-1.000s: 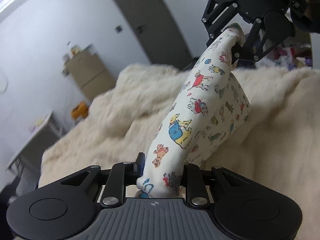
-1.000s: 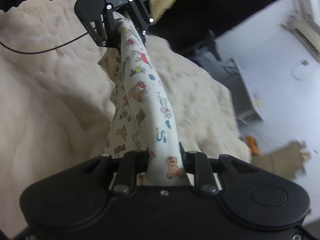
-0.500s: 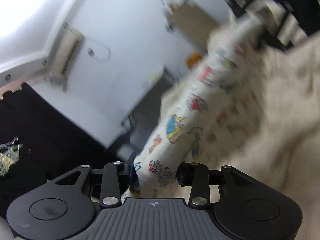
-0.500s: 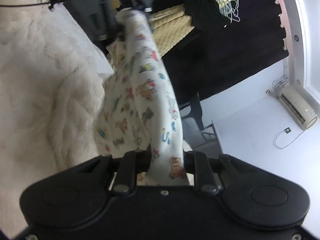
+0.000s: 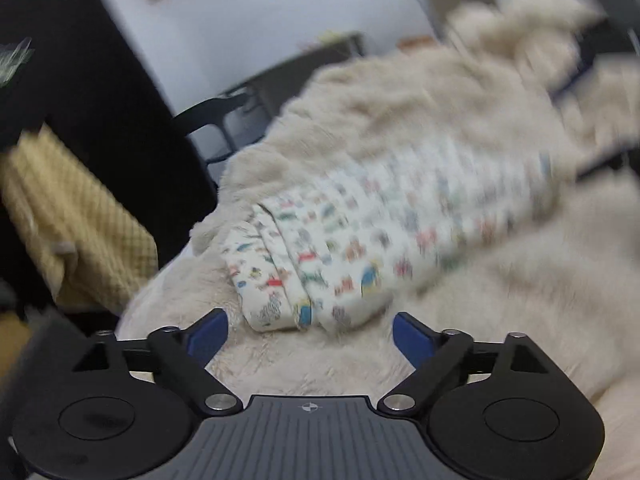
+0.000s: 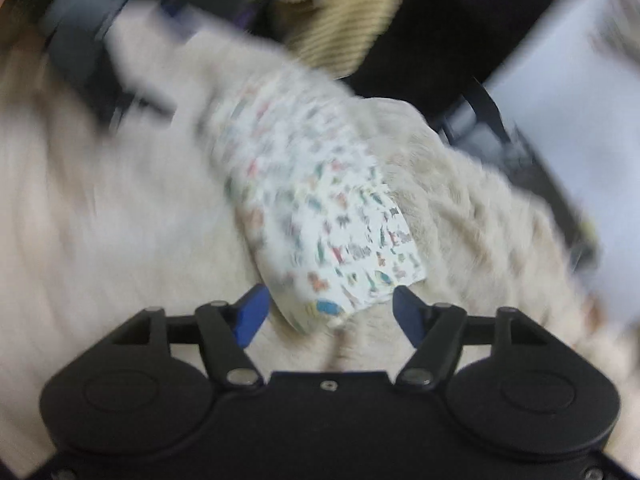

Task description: Fold clothes

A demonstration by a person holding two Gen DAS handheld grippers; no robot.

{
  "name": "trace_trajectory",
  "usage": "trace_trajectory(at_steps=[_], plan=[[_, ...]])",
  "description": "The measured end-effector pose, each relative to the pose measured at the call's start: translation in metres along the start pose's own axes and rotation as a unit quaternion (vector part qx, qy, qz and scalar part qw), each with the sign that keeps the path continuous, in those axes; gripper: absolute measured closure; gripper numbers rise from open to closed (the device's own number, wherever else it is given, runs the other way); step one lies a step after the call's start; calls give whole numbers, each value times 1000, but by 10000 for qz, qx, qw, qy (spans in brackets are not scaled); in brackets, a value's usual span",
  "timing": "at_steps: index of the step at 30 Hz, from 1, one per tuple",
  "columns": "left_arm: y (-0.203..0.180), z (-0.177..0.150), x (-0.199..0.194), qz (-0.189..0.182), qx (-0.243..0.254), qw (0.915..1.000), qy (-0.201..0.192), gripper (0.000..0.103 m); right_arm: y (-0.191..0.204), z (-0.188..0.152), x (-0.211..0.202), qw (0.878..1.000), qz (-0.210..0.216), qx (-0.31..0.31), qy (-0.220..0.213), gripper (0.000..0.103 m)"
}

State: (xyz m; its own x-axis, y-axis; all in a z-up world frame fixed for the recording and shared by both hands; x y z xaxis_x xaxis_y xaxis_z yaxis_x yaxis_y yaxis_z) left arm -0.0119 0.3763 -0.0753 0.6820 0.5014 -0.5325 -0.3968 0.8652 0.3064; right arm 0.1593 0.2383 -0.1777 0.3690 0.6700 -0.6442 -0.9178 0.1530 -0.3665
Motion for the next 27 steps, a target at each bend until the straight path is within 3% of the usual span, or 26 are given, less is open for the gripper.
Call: trace_trajectory(at_steps=[1,3,6,9,14,22,27], plan=[[3,4,-11,-38,-368,9993,-68,0,-7,7,-6,9984,184,538,-78,26],[3,9,-24,-81,-854,9962,-145,0,-20,13,-17,9793,518,1938,-272,21],[-3,14,-29,-157,-1461,9891,-80,0,-29,11,-17,9476,622,3119,-301,19],[-9,15,-29,-177,-1774,9840,-7,0,-27,-4,-16,9296,452,3658,-71,19],[-21,9,-15,56,-2161,9753,462,0,-17,-15,-5,9377,16,3471,159,19],[-39,-1,-8,139,-1927,9794,590,0,-5,-33,11,9408,-67,3338,590,17],[-39,-5,-6,143,-1853,9805,638,0,-1,-34,12,9447,-101,3223,598,17]])
Point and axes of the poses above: each gripper's, at about its wrist camera, not at the fingertips, and x roughly the way its jaws point, y to its left, z to its top, the point moved 5 cm from there along x, roughly the way its jaws point, and after that the axes turned 1 degree about -z, right-handed, at the moved point
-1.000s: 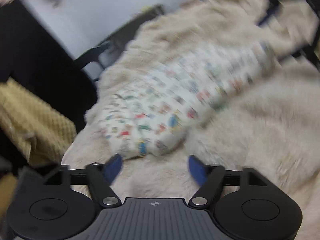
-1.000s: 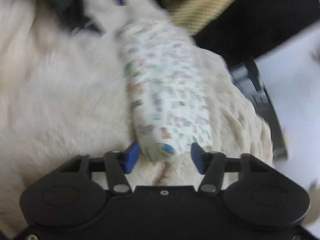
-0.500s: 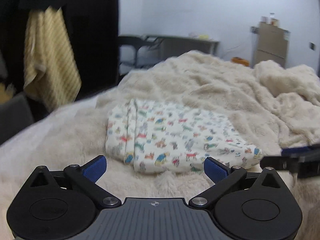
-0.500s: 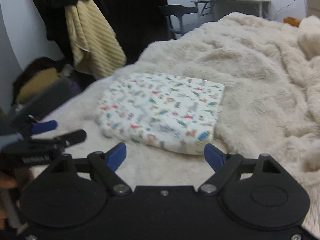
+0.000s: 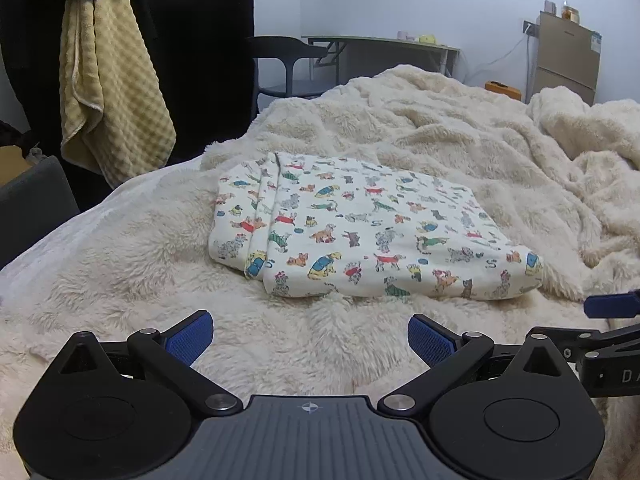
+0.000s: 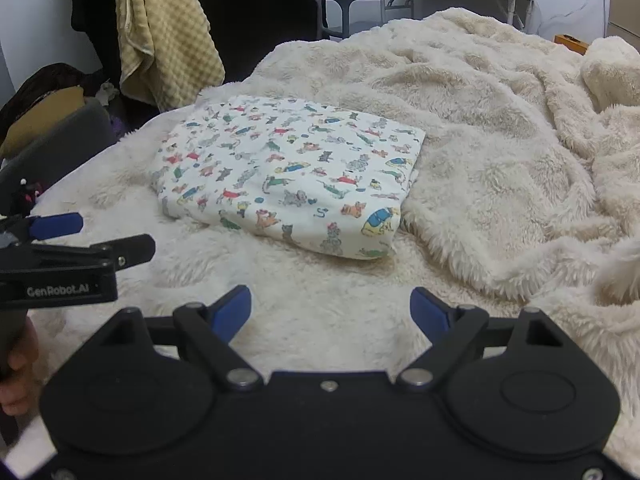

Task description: Fold clothes

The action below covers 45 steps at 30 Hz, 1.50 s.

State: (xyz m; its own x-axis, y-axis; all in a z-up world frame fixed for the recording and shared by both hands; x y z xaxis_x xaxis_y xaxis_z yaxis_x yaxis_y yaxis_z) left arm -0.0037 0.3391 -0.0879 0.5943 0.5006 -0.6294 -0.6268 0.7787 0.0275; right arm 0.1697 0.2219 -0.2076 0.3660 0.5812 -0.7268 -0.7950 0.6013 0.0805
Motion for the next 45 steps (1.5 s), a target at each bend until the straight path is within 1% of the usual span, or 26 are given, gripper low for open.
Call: trace_trajectory(at_steps=[7,20,45], plan=[[0,-1,-1,72,72,9999,-14,0,3,-3,0,9999,42,-95,34,17],[-1,-3,0,97,159,9998,6,0,3,-4,0,9999,35,-137,65,17],[-3,-6,0,46,173,9998,21,0,6,-8,1,9994,54,-304,167,17]])
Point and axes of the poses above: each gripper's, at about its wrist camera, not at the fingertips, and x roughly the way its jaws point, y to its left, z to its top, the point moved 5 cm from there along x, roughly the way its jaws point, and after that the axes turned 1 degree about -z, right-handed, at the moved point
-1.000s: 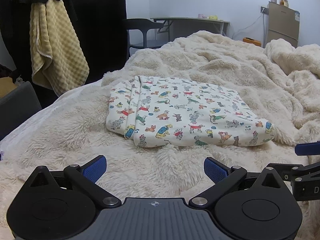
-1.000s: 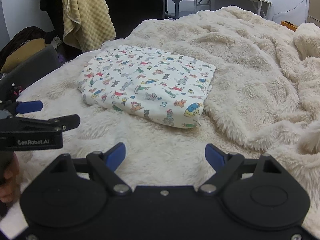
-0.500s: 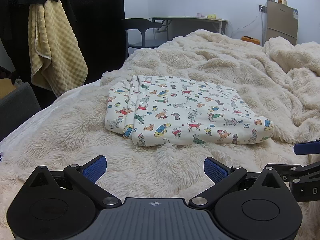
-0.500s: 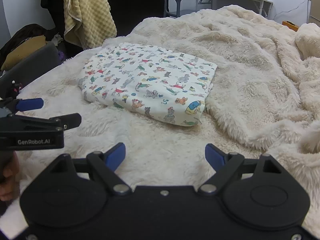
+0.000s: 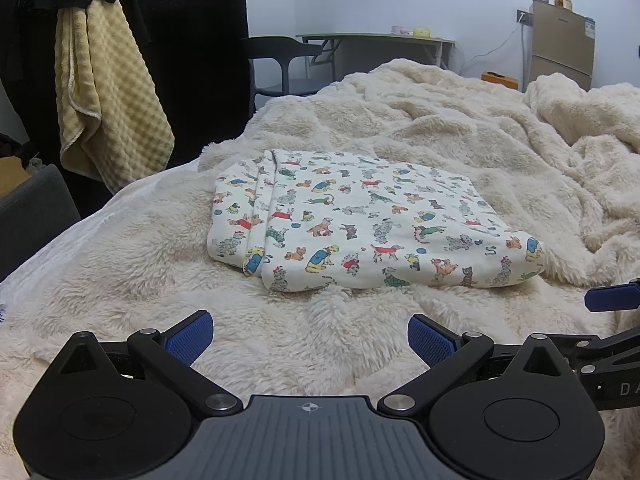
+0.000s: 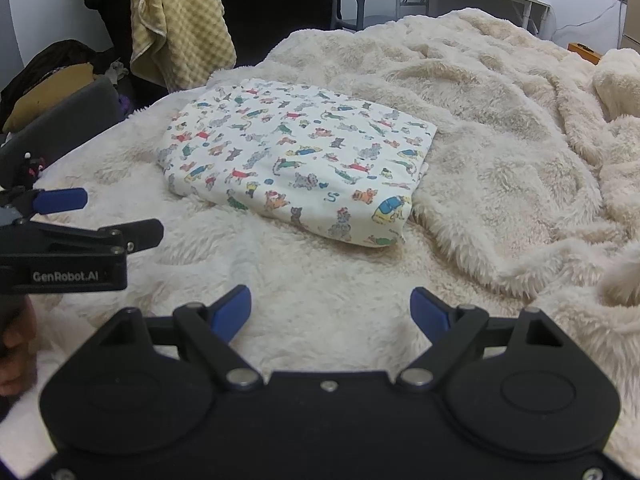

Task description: Fold clothes

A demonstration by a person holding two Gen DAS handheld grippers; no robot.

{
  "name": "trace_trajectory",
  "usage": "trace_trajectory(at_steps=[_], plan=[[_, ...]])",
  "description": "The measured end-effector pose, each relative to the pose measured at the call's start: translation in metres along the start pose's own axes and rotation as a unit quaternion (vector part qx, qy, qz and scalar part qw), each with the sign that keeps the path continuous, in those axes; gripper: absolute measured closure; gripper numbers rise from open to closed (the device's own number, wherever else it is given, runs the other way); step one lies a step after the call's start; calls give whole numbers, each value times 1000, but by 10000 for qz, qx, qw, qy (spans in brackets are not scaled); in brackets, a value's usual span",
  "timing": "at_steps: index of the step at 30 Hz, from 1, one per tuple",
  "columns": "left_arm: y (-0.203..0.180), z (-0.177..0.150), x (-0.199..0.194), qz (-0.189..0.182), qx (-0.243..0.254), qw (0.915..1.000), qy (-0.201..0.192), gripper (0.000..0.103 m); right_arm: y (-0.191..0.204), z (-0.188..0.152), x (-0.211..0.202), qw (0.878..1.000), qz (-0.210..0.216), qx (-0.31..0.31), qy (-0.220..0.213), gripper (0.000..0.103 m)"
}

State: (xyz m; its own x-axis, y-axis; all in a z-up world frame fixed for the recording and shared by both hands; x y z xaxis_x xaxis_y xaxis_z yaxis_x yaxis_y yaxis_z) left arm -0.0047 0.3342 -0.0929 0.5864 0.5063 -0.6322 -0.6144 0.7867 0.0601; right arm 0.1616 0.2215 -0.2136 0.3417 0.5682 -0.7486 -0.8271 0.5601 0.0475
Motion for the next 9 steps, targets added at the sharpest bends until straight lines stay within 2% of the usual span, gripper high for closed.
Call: trace_trajectory(at_steps=[9], plan=[[0,-1,1,-47,-2,10000,13,0,0,-1,-1,10000,-8,-26,12,17]])
Point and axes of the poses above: each gripper's, at about its wrist camera, not at the fingertips, and x roughly the way its jaws point, y to its left, z to its top, the point moved 5 cm from there along x, roughly the way its jaws point, and after that the axes turned 1 degree about -z, right-handed, at the moved point
